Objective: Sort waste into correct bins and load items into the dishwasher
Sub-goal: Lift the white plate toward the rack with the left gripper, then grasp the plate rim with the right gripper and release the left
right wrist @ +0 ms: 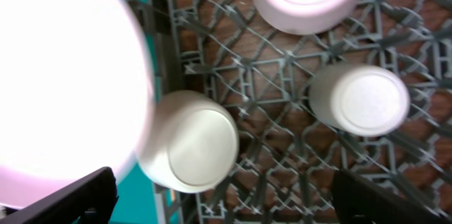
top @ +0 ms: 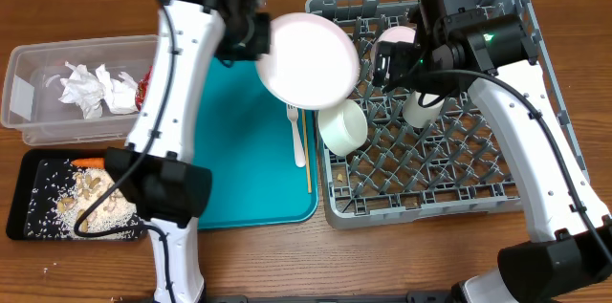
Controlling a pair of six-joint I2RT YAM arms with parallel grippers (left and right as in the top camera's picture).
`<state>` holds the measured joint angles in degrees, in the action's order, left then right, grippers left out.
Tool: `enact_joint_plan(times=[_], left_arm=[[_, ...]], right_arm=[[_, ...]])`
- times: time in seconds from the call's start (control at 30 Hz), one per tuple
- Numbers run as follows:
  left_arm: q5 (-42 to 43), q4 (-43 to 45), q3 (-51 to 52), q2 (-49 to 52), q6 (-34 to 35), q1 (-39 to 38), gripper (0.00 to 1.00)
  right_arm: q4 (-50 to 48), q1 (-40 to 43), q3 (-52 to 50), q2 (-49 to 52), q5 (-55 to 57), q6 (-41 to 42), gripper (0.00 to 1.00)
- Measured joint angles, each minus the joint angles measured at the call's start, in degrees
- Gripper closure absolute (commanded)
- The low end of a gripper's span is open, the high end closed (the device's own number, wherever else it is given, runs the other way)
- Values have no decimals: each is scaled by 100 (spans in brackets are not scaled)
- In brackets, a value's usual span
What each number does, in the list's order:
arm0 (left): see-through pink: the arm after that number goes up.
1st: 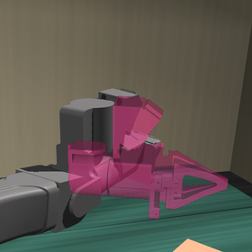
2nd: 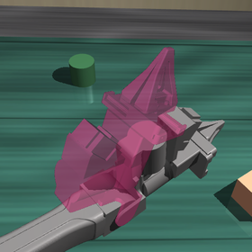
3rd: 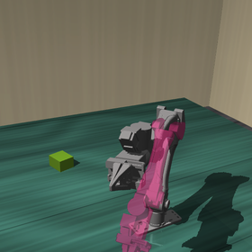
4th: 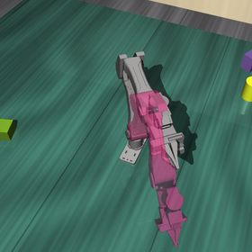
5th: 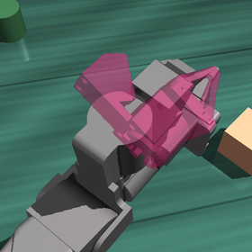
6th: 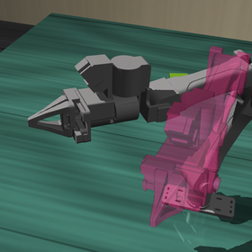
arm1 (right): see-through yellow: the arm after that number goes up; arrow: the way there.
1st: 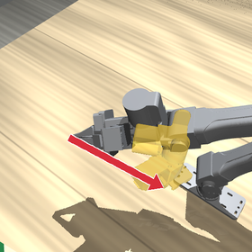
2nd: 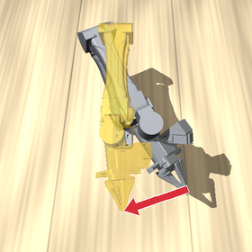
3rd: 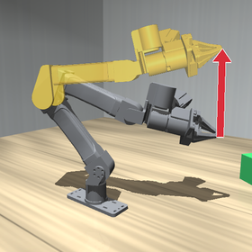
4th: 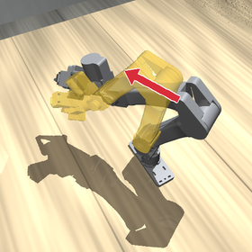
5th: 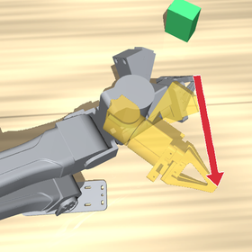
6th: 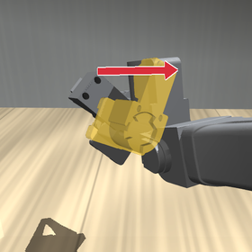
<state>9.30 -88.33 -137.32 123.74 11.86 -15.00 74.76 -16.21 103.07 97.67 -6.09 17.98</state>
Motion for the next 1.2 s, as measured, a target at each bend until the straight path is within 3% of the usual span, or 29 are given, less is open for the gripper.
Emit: enact_joint_plan(times=[0.07,0.23,0.43,0.57,0.83,0.93,1.1,1.13,1.17,1.2], left_arm=[[17,0,0,0,0,-225,96],[258,-2,0,0,-2,-551,96],[566,0,0,0,-7,-560,96],[706,0,0,-2,-22,-560,96],[857,0,0,-2,-46,-560,96],[791,-7,0,-2,-48,-551,96],[758,39,0,-2,-48,-472,96],[758,48,0,-2,-50,-474,95],[765,68,0,-2,-48,-474,86],[767,96,0,-2,-48,-474,70]], right_arm=[[-59,0,0,0,-105,-2,1],[-144,0,0,0,-223,-7,18],[-264,-2,-52,24,-267,0,19],[-549,0,-251,79,-267,13,29],[-774,0,-457,195,-260,-13,63],[-769,0,-457,216,-225,-17,96],[-841,68,-457,234,-184,-46,96],[-844,66,-457,236,-160,-48,96],[-866,68,-457,236,-118,-52,96],[-890,66,-457,236,-79,-55,96]])
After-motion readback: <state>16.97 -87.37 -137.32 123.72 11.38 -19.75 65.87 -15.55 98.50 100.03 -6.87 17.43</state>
